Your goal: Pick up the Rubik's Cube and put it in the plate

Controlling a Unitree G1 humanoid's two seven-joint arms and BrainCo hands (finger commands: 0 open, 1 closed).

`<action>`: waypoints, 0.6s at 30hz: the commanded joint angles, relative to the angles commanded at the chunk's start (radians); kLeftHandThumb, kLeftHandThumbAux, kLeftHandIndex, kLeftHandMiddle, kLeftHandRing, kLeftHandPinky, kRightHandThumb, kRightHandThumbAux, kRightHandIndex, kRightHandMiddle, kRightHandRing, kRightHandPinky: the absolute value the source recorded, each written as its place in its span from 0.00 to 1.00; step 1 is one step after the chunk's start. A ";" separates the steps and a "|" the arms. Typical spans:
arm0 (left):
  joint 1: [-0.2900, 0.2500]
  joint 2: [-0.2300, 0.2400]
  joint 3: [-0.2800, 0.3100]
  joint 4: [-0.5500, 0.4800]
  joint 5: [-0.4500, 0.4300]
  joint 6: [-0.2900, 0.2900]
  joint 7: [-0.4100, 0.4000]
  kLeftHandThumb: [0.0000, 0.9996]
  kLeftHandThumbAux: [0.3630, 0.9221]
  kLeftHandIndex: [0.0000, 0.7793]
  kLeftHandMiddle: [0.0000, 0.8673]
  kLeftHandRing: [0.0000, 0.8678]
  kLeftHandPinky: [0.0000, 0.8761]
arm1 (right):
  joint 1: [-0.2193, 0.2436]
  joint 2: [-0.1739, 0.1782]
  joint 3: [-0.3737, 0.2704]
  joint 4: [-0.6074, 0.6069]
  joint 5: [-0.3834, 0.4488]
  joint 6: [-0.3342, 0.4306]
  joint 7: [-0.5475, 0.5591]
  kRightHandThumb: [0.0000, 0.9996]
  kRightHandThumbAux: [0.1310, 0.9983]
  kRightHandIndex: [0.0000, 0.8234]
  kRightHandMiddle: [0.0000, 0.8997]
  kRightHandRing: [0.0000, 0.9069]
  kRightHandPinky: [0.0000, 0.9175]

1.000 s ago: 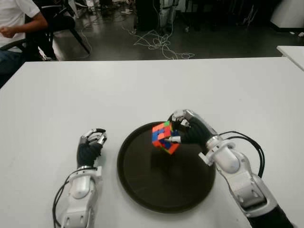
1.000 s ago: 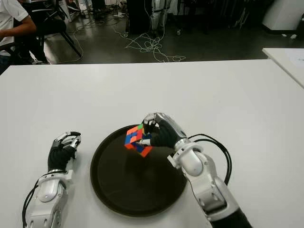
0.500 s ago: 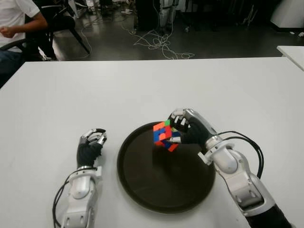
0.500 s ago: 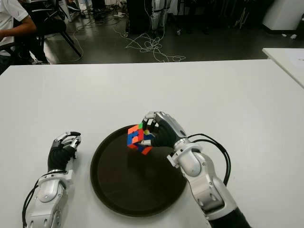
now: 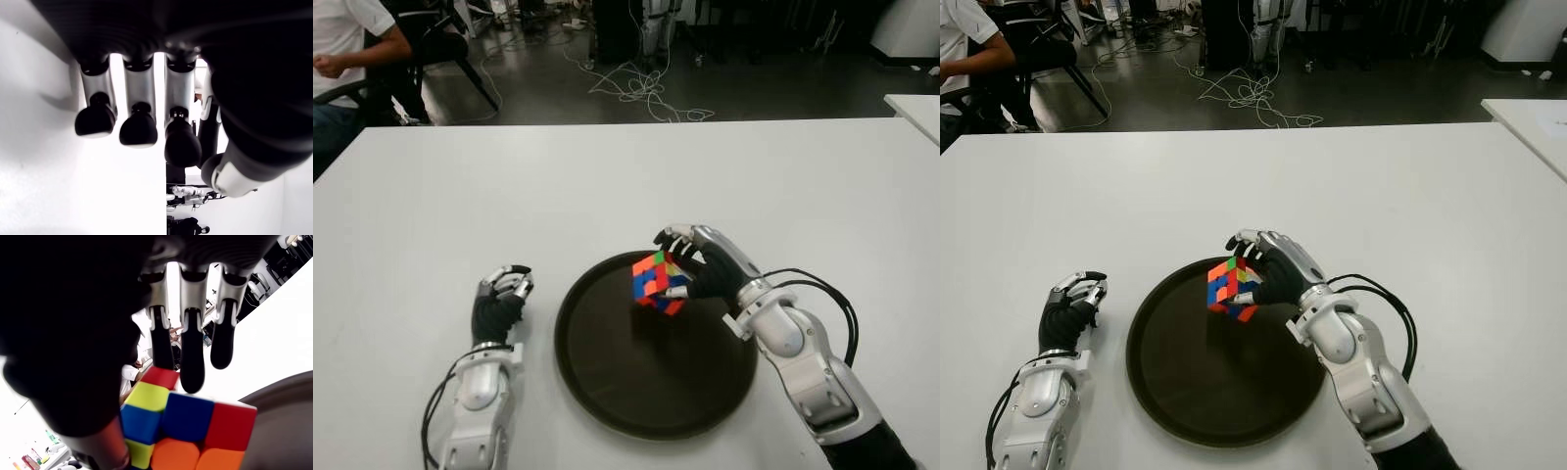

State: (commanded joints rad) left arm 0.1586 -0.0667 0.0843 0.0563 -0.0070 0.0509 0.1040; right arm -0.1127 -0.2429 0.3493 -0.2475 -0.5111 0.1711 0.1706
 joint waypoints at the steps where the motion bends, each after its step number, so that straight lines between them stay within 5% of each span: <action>1: 0.000 0.000 0.000 -0.001 0.000 0.001 -0.001 0.71 0.61 0.57 0.94 0.94 0.92 | 0.000 0.000 0.000 0.001 -0.004 0.000 -0.002 0.00 0.90 0.40 0.44 0.45 0.45; 18: 0.004 0.002 -0.004 -0.008 0.006 -0.001 -0.002 0.71 0.61 0.57 0.94 0.95 0.92 | -0.006 -0.001 0.002 0.030 -0.021 -0.025 -0.009 0.05 0.93 0.37 0.41 0.40 0.40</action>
State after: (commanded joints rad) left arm 0.1630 -0.0643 0.0802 0.0485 -0.0010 0.0496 0.1023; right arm -0.1192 -0.2440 0.3508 -0.2176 -0.5324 0.1460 0.1618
